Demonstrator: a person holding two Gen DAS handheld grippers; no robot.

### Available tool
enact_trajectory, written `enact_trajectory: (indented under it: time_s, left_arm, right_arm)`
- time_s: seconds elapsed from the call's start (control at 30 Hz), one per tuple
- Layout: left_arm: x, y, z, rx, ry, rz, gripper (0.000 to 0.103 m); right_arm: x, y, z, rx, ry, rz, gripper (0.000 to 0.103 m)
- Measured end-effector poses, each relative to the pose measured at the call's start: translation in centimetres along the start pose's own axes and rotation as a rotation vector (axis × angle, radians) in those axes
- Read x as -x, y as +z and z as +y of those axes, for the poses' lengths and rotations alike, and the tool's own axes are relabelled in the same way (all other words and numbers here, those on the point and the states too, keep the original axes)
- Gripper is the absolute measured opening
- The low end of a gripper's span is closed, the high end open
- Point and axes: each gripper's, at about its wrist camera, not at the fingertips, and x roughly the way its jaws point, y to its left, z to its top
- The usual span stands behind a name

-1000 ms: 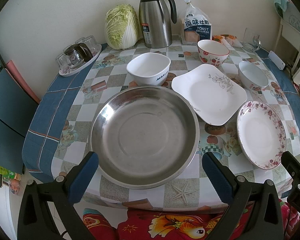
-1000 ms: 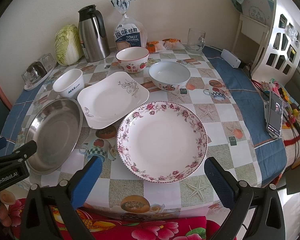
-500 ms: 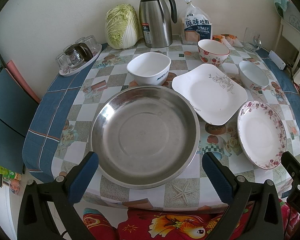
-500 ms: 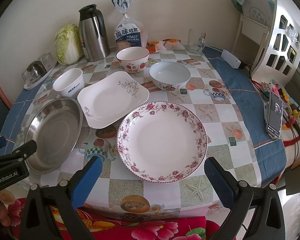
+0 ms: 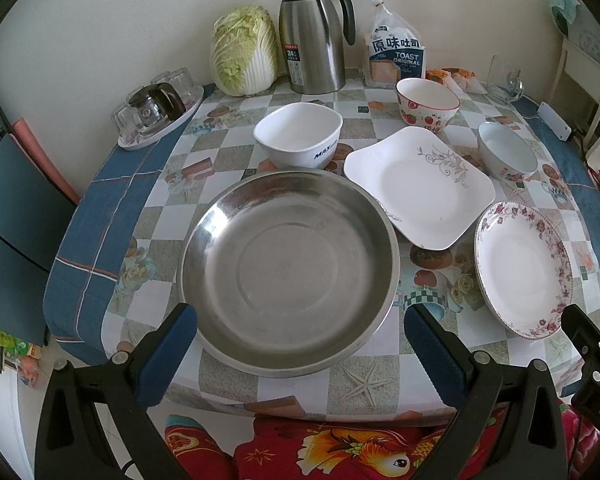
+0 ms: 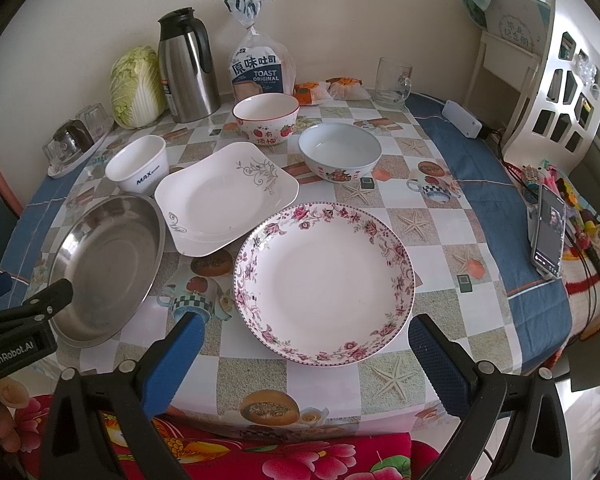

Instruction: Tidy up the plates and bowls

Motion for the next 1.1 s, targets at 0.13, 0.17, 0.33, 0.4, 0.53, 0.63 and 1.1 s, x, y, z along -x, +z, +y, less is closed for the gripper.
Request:
enact_trajectory:
  time_s: [0.13, 0.17, 0.33, 0.4, 0.53, 0.63, 1.1]
  left_arm:
    - [-0.4, 0.1, 0.9, 0.032, -0.051, 0.016, 0.103]
    - [-0.5, 0.3, 1.3, 0.047, -0.067, 0.018, 0.103]
    - [-0.8, 2.2, 1.5, 0.084, -0.098, 0.001, 0.103]
    - [-1.1, 3.1, 2.0, 0.125, -0.120, 0.007, 0.103]
    - [-2.0, 4.7, 3.1, 0.206, -0.145, 0.010, 0.103]
    - [-2.7, 5.5, 3.9, 0.253, -0.155, -0.010, 0.103]
    - [-3.1, 7.8, 6.2, 0.381, -0.099, -0.222, 0.103]
  right_arm:
    - [-0.3, 0.0, -0.5, -0.015, 0.004, 0.025, 0.103]
    - [-0.5, 0.1, -0.6, -0.021, 0.007, 0.037, 0.103]
    - [-1.7, 0.8, -1.0, -0.040, 0.014, 0.067, 0.103]
    - [-2.2, 1.3, -0.6, -0.032, 0.002, 0.064, 0.103]
    - [-3.1, 2.5, -0.3, -0.046, 0.020, 0.069, 0.103]
    - [-4.0, 3.5, 0.1, -0.050, 0.040, 0.078, 0.103]
    - [-7.8, 6.1, 2.3, -0.077, 0.081, 0.107, 0.103]
